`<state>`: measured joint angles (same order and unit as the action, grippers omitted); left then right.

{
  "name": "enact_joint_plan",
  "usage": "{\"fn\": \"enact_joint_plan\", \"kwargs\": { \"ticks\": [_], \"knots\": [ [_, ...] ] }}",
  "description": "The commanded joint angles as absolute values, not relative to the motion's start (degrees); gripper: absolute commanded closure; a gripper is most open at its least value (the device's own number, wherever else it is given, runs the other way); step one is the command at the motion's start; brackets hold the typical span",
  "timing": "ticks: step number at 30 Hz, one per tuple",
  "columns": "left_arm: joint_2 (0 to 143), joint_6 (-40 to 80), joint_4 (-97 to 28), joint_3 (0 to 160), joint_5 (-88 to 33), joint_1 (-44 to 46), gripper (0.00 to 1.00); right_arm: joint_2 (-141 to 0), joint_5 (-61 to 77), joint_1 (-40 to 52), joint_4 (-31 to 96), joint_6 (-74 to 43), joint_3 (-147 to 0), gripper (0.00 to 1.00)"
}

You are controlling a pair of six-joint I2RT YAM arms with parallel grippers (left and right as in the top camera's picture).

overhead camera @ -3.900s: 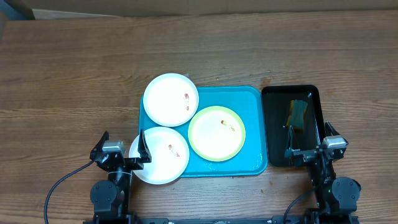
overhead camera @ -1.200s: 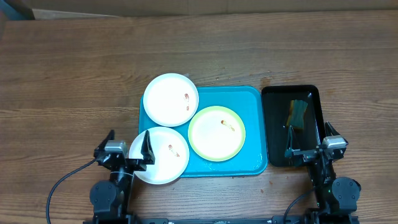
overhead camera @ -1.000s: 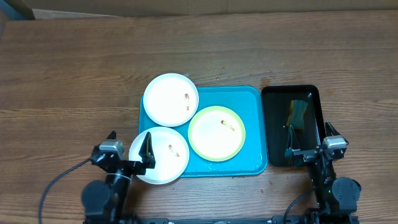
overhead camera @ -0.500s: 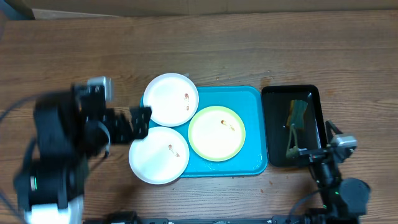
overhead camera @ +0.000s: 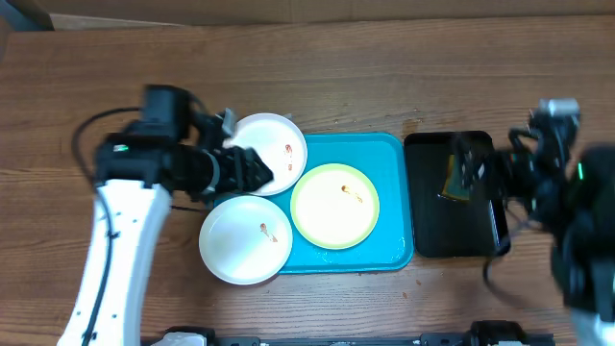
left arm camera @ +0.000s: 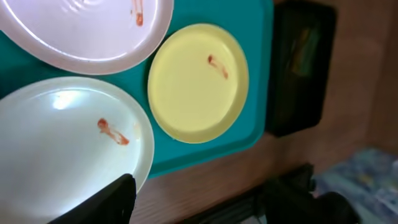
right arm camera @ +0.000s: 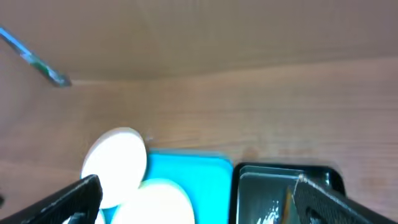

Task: Clean dirty plates on tray and stack at the side

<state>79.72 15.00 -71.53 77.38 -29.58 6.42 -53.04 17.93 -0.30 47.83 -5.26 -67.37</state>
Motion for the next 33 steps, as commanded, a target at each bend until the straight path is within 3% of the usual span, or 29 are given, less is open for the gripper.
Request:
{"fn": "enact_joint_plan", "kwargs": {
  "ticks": [1, 4, 8, 11, 16, 18, 23, 27, 33],
  "knots": [
    [80.44, 22.59, -68.64, 71.94, -21.67, 13.13, 0.36, -61.73, 19.94, -0.12, 53.45, -4.29, -76.34, 0.0],
    [80.66, 27.14, -62.72, 66.76, -17.23, 18.92, 0.44, -67.57, 20.64, -0.12, 58.39, -4.27, -80.73, 0.0],
    [82.24, 31.07, -55.53, 62.76, -10.68, 24.05, 0.46, -72.55, 17.08, -0.12, 60.34, -5.61, -80.86, 0.04],
    [84.49, 33.1, -52.07, 61.84, -6.9, 26.02, 0.59, -76.47, 10.22, -0.12, 63.11, -7.88, -80.86, 0.08],
    [90.67, 34.94, -49.91, 61.8, -4.75, 26.68, 0.52, -83.77, 8.62, -0.05, 65.17, -7.97, -80.86, 0.09],
    [93.34, 34.96, -48.6, 61.8, -4.51, 26.68, 0.53, -86.3, 8.62, -0.01, 65.28, -7.97, -80.86, 0.14],
    [98.83, 34.92, -44.16, 61.8, -4.91, 26.68, 0.59, -91.74, 8.58, -0.01, 64.86, -7.97, -80.86, 0.23],
    [100.07, 34.72, -41.98, 61.8, -5.56, 26.7, 0.73, -94.61, 8.36, -0.01, 64.84, -7.94, -80.84, 0.24],
    [100.12, 34.72, -41.12, 61.65, -4.29, 26.72, 0.72, -97.03, 5.78, -0.01, 64.51, -7.97, -80.64, 0.24]
  ]
}}
